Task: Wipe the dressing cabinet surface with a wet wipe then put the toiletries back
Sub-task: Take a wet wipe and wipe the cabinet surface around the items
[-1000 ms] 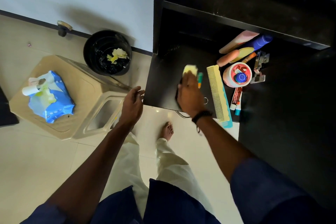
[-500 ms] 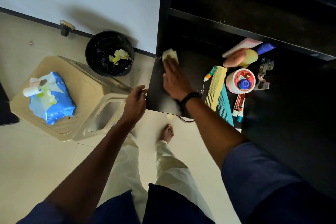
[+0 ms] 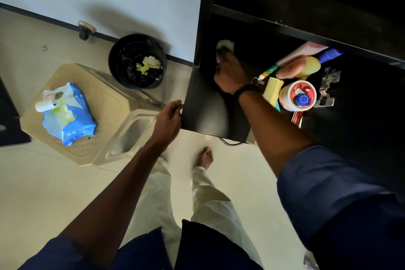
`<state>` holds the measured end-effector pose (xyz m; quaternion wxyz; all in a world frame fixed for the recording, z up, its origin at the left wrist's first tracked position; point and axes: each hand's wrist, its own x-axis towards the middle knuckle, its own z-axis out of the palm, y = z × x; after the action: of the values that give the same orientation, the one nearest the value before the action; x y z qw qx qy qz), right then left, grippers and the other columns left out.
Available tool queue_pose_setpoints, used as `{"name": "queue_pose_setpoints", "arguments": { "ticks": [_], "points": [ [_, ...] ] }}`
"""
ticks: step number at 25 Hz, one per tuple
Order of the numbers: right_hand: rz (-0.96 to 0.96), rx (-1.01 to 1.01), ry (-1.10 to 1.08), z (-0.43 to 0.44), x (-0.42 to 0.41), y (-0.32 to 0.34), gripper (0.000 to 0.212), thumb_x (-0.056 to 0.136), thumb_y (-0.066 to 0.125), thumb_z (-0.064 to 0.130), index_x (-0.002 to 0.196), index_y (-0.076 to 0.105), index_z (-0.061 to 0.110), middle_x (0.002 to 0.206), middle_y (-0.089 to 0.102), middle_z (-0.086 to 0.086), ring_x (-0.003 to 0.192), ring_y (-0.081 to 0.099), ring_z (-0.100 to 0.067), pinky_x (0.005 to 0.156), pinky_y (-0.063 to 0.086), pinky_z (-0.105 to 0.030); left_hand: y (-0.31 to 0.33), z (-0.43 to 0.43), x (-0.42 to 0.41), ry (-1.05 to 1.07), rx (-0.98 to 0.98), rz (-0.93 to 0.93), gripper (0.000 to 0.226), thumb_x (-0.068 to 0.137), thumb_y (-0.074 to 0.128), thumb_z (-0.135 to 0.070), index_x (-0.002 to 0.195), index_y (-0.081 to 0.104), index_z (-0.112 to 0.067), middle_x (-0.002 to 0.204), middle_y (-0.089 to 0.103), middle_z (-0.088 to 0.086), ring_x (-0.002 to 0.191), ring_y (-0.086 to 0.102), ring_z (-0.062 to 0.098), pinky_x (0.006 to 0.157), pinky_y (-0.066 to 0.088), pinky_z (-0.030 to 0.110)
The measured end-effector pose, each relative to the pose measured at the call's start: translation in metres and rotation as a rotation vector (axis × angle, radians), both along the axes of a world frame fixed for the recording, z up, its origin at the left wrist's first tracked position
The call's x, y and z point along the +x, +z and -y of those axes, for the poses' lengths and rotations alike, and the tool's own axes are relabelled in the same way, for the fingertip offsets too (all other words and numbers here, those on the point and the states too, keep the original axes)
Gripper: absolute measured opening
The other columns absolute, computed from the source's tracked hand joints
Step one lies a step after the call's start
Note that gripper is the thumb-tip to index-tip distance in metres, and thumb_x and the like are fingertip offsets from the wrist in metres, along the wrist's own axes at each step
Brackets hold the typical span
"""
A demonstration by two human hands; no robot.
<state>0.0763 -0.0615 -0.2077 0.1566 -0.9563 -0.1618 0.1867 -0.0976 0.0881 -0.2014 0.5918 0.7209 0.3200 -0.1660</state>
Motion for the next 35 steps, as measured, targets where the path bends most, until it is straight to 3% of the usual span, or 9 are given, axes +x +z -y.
{"name": "queue_pose_setpoints", "arguments": {
  "ticks": [4, 6, 9, 12, 15, 21, 25, 30, 35],
  "points": [
    [0.161, 0.164, -0.002, -0.024, -0.086, -0.004, 0.041, 0.09, 0.056, 0.012, 0.128, 0.055, -0.001, 0.135, 0.054, -0.02, 0.124, 0.052, -0.034, 0.105, 0.043, -0.037, 0.005, 0.004, -0.002, 0.053, -0.081, -0.039, 0.034, 0.101, 0.036, -0.017, 0.134, 0.045, -0.011, 0.118, 0.058, -0.001, 0.098, 0.057, 0.017, 0.076, 0.051, 0.034],
    [0.27, 0.127, 0.198, -0.017, -0.14, -0.008, 0.042, 0.084, 0.065, 0.012, 0.123, 0.059, -0.001, 0.127, 0.061, -0.017, 0.119, 0.058, -0.03, 0.101, 0.049, -0.038, 0.005, 0.005, -0.006, 0.054, -0.058, -0.027, 0.034, 0.101, 0.036, -0.017, 0.133, 0.046, -0.01, 0.12, 0.059, 0.003, 0.099, 0.057, 0.017, 0.081, 0.051, 0.036],
    [0.215, 0.094, 0.377, -0.01, -0.151, -0.021, 0.054, 0.078, 0.067, 0.003, 0.13, 0.054, 0.0, 0.134, 0.057, -0.015, 0.127, 0.053, -0.029, 0.108, 0.042, -0.039, 0.001, 0.003, -0.01, 0.043, -0.035, -0.017, 0.033, 0.1, 0.037, -0.02, 0.131, 0.048, -0.012, 0.124, 0.059, 0.006, 0.109, 0.058, 0.02, 0.095, 0.05, 0.043],
    [0.188, 0.109, 0.233, -0.023, -0.096, -0.019, 0.053, 0.079, 0.055, -0.009, 0.131, 0.053, 0.001, 0.135, 0.055, -0.017, 0.128, 0.05, -0.034, 0.107, 0.043, -0.04, 0.006, 0.003, -0.01, 0.039, -0.059, -0.031, 0.034, 0.101, 0.036, -0.019, 0.132, 0.047, -0.009, 0.118, 0.061, 0.003, 0.098, 0.059, 0.018, 0.081, 0.051, 0.036],
    [0.169, 0.097, 0.142, -0.03, -0.058, -0.013, 0.047, 0.088, 0.043, -0.006, 0.133, 0.05, 0.001, 0.139, 0.049, -0.018, 0.131, 0.044, -0.037, 0.109, 0.04, -0.042, 0.008, 0.003, -0.013, 0.046, -0.061, -0.039, 0.033, 0.101, 0.036, -0.019, 0.13, 0.049, -0.008, 0.115, 0.061, 0.003, 0.095, 0.058, 0.019, 0.07, 0.048, 0.028],
    [0.222, 0.143, 0.265, -0.022, -0.181, -0.014, 0.051, 0.085, 0.026, 0.001, 0.123, 0.061, 0.0, 0.127, 0.061, -0.018, 0.122, 0.057, -0.032, 0.097, 0.051, -0.041, 0.002, 0.004, -0.026, 0.016, 0.039, -0.043, 0.031, 0.1, 0.038, -0.023, 0.124, 0.054, -0.01, 0.108, 0.064, 0.008, 0.093, 0.064, 0.028, 0.087, 0.054, 0.046],
    [0.262, 0.077, 0.16, 0.035, -0.233, -0.009, 0.036, 0.093, 0.051, 0.006, 0.128, 0.057, 0.001, 0.132, 0.058, -0.017, 0.125, 0.055, -0.03, 0.103, 0.047, -0.036, -0.003, 0.004, -0.031, -0.107, 0.124, -0.042, 0.045, 0.093, 0.037, -0.039, 0.128, 0.051, -0.016, 0.124, 0.061, 0.008, 0.113, 0.059, 0.025, 0.099, 0.048, 0.05],
    [0.169, -0.142, -0.245, 0.079, -0.187, -0.002, 0.042, 0.1, 0.04, 0.028, 0.134, 0.048, 0.004, 0.136, 0.052, -0.014, 0.126, 0.05, -0.029, 0.105, 0.042, -0.031, 0.007, 0.01, -0.027, -0.124, 0.21, -0.048, 0.052, 0.088, 0.032, -0.04, 0.127, 0.054, -0.013, 0.123, 0.062, 0.012, 0.111, 0.058, 0.03, 0.098, 0.048, 0.049],
    [0.193, -0.076, -0.167, 0.016, -0.134, -0.003, 0.043, 0.095, 0.044, 0.018, 0.133, 0.048, -0.001, 0.135, 0.049, -0.019, 0.125, 0.048, -0.034, 0.103, 0.043, -0.037, 0.011, 0.012, -0.03, -0.156, 0.259, -0.042, 0.044, 0.093, 0.034, -0.031, 0.126, 0.055, -0.011, 0.119, 0.063, 0.012, 0.107, 0.059, 0.03, 0.094, 0.049, 0.049]
  ]
}}
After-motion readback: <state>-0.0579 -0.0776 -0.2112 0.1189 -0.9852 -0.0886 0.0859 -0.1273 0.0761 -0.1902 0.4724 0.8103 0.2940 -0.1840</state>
